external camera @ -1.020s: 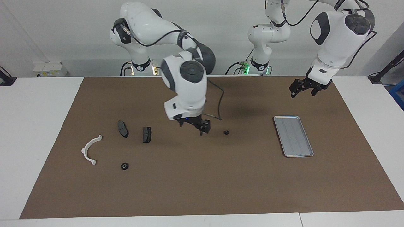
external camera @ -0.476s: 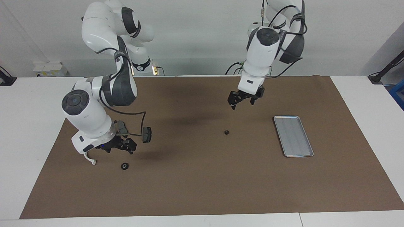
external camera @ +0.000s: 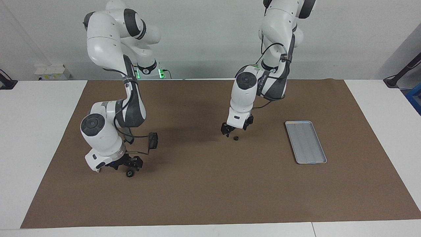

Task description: Pick bearing gear from pile to tray

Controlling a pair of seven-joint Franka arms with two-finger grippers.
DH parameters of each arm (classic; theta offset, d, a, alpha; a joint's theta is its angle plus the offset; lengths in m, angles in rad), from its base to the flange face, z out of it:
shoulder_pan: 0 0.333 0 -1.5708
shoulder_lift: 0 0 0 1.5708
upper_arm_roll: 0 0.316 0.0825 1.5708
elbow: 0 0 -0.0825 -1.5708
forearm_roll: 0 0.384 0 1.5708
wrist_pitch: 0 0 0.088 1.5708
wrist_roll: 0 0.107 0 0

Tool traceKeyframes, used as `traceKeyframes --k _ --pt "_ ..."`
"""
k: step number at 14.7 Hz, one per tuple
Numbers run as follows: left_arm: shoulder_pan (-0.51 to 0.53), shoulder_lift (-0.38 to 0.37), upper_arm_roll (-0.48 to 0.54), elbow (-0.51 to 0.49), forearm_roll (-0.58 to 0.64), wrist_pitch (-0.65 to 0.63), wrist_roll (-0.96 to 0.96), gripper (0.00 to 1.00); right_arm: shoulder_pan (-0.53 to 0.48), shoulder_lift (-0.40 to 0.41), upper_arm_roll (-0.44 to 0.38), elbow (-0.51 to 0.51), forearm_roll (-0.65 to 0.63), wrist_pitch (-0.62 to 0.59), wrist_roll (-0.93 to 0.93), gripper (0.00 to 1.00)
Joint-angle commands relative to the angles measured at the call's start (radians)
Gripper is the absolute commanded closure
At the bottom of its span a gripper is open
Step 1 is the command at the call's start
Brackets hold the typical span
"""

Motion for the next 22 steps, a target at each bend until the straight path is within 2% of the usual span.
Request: traceKeyframes --k 1,3,5,11,15,16,17,18,19,22 --pt "0.006 0.015 0.012 -0.051 0.041 0.100 -0.016 0.06 -0.018 0.007 0.018 -0.023 -0.035 0.062 -0.030 0.00" --pt "0.027 0.015 0.009 -0.064 0.048 0.105 -0.015 0.09 -0.018 0.022 0.018 -0.026 -0.035 0.094 -0.030 0.00" --pt "0.027 0.012 0.009 -0.081 0.048 0.120 -0.016 0.20 -0.017 0.028 0.018 -0.033 -0.035 0.110 -0.030 0.00" --pt "0.016 0.006 0.008 -0.107 0.046 0.147 -0.027 0.22 -0.017 0.040 0.018 -0.051 -0.035 0.142 -0.030 0.00" --pt "0.013 0.005 0.008 -0.121 0.046 0.159 -0.035 0.24 -0.020 0.037 0.019 -0.068 -0.032 0.150 -0.030 0.27" --pt "0.013 0.003 0.008 -0.124 0.046 0.162 -0.045 0.25 -0.020 0.036 0.019 -0.072 -0.032 0.151 -0.030 0.37" --pt "0.011 0.003 0.008 -0.129 0.046 0.171 -0.053 0.29 -0.020 0.036 0.018 -0.074 -0.032 0.153 -0.030 0.55" --pt "0.011 0.001 0.008 -0.138 0.046 0.180 -0.059 0.35 -0.021 0.034 0.018 -0.074 -0.032 0.153 -0.030 0.81" --pt "0.007 0.001 0.008 -0.144 0.046 0.180 -0.059 0.41 -0.023 0.034 0.019 -0.076 -0.032 0.151 -0.030 1.00" --pt "0.002 -0.003 0.009 -0.144 0.046 0.167 -0.061 0.67 -0.023 0.033 0.019 -0.076 -0.032 0.145 -0.030 1.00"
